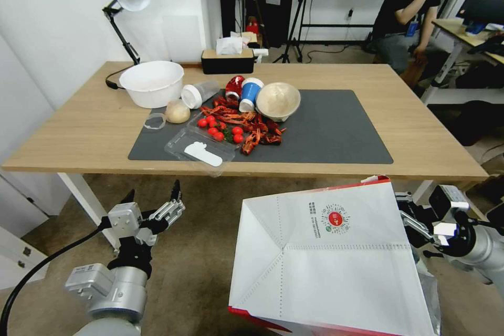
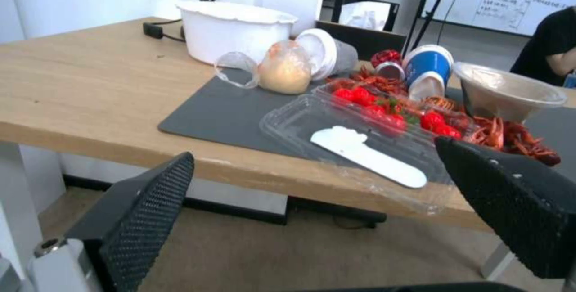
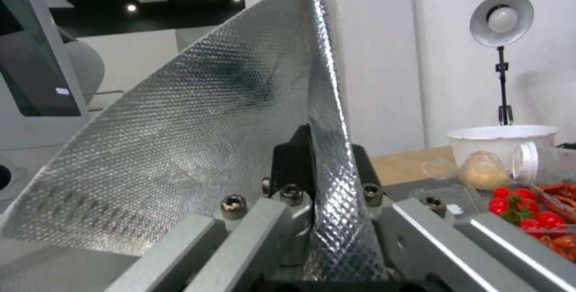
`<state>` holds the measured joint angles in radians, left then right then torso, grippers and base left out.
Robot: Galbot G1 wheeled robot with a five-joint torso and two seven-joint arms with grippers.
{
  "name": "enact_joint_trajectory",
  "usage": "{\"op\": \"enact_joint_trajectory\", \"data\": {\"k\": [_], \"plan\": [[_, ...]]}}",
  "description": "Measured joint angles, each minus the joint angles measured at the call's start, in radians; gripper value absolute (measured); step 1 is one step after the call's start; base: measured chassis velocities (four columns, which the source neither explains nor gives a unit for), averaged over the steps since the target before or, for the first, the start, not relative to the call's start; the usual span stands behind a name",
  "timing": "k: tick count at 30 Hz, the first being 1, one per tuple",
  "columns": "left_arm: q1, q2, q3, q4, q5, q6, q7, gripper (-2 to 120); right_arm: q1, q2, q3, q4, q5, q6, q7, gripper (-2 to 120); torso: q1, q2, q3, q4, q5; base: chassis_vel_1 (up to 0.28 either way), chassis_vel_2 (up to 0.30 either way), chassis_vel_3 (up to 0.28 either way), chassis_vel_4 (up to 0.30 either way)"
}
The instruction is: Pick up the food delivery bag from the floor and place it on the table.
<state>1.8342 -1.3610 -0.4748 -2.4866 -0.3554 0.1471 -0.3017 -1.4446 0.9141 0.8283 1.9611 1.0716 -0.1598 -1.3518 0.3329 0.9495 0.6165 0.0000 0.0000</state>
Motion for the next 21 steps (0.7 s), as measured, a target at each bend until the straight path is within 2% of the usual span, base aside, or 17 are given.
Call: {"op": "enact_joint_trajectory", "data": {"k": [3,6,21], "plan": [[0.0,0.0,0.0,0.0,0.0,0.0,0.0,100,-0.001,0.0,0.0,0.001,0.0,0.0,0.0,0,0.006,0.014,0.008,0.0,0.0,0.0,0.0,0.0,0.0],[0.0,0.0,0.0,0.0,0.001,0.0,0.001,100,-0.004,0.0,0.004,0.003,0.0,0.001,0.001,0,0.021,0.05,0.029,0.0,-0.0001,0.0,0.0,0.0,0.0],[0.001,0.0,0.0,0.0,0.001,-0.003,0.001,100,-0.004,-0.001,0.004,0.005,0.0,0.001,0.002,0,0.052,0.118,0.066,0.0,0.0,0.0,0.0,0.0,0.0]]}}
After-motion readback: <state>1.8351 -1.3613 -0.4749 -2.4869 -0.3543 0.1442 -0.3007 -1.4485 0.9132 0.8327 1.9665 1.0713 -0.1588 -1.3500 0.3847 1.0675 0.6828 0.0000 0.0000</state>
